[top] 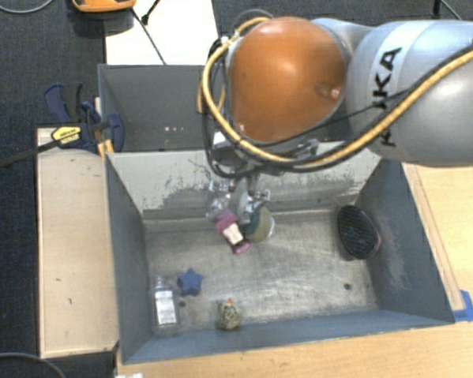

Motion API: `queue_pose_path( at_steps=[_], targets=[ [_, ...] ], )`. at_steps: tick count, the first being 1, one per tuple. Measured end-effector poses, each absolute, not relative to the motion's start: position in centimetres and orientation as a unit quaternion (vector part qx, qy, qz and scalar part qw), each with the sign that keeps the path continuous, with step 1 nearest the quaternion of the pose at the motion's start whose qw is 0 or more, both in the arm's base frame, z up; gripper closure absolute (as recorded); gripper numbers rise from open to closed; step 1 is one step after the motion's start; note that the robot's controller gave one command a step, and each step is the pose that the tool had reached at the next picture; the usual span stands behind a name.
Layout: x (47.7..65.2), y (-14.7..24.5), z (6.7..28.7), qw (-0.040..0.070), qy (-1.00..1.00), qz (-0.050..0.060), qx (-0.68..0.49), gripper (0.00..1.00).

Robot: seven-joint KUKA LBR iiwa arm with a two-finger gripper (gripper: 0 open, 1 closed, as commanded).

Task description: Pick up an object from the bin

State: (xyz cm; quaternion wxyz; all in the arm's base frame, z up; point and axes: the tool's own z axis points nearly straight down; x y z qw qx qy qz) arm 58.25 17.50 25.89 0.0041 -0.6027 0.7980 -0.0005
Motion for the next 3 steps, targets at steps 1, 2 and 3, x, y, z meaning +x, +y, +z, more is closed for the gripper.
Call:
queue_pose_path(
  at_steps=[1,2,3],
  targets=[
    [55.4,13.0,18.7,-0.004,0.802,0.002,-0.598,1.00],
    [54.9,13.5,26.9,0.004,0.676,-0.002,-0.737,1.00],
    [56.1,14.8,20.8,0.000,0.709,0.002,-0.705,1.00]
  ],
)
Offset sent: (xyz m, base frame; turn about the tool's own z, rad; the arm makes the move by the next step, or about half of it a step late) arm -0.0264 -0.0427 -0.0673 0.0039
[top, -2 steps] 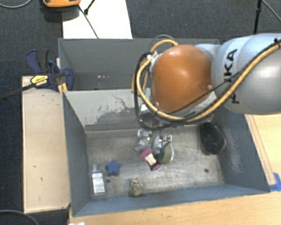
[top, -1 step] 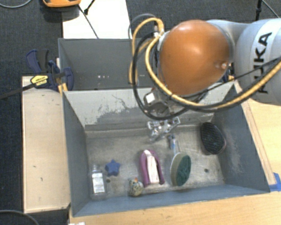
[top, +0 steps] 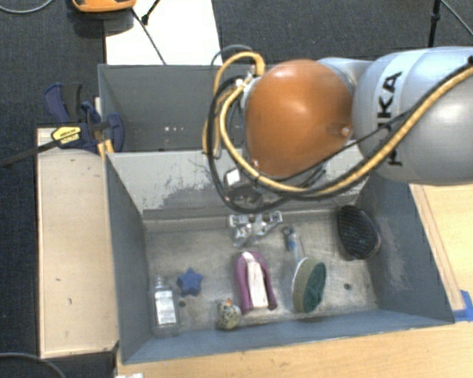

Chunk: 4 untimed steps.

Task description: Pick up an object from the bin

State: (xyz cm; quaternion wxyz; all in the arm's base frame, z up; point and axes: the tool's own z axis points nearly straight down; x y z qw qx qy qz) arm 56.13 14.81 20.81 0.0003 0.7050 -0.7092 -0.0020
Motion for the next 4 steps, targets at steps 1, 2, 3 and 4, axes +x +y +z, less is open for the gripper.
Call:
queue_pose_path(
  at_steps=[1,2,3,4],
  targets=[
    [55.2,15.0,16.6,0.000,-0.790,-0.001,0.613,1.00],
    [55.3,14.9,16.7,-0.001,-0.791,-0.001,0.612,0.00],
    [48.0,9.8,10.7,0.000,-0.757,0.000,0.654,0.00],
    [49.3,9.8,7.1,-0.005,-0.759,0.001,0.651,0.00]
  ],
)
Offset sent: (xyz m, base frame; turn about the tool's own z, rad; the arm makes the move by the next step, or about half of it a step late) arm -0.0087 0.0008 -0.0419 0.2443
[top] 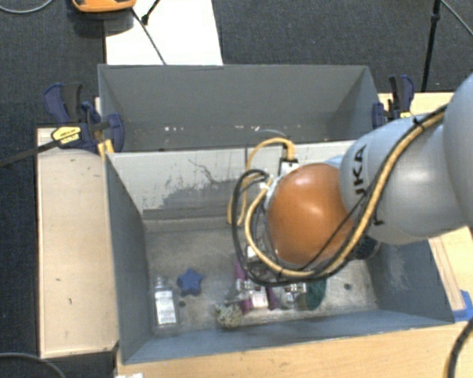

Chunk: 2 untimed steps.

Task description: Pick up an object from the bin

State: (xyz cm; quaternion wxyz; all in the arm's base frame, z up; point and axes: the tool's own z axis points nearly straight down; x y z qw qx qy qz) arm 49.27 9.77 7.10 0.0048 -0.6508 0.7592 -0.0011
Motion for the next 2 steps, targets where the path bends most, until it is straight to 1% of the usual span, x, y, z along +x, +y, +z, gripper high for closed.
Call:
queue_pose_path(
  at_steps=[1,2],
  targets=[
    [50.0,13.3,10.0,0.003,0.619,0.000,-0.786,0.00],
    [50.8,7.9,7.3,0.004,0.463,-0.003,-0.887,0.00]
  ],
)
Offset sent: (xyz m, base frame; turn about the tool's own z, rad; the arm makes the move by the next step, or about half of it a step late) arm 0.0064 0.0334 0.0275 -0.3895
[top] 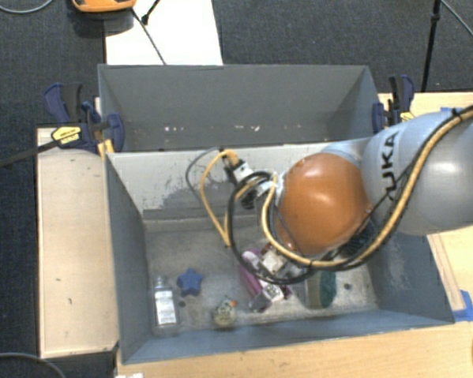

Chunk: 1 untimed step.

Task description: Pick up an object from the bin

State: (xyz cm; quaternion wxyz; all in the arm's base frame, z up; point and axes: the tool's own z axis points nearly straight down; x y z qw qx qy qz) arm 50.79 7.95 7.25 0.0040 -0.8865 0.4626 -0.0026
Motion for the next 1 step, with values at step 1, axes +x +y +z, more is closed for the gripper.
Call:
queue_pose_path(
  at_steps=[1],
  targets=[
    [50.80,8.22,7.40,0.005,0.464,-0.002,-0.886,1.00]
  ],
)
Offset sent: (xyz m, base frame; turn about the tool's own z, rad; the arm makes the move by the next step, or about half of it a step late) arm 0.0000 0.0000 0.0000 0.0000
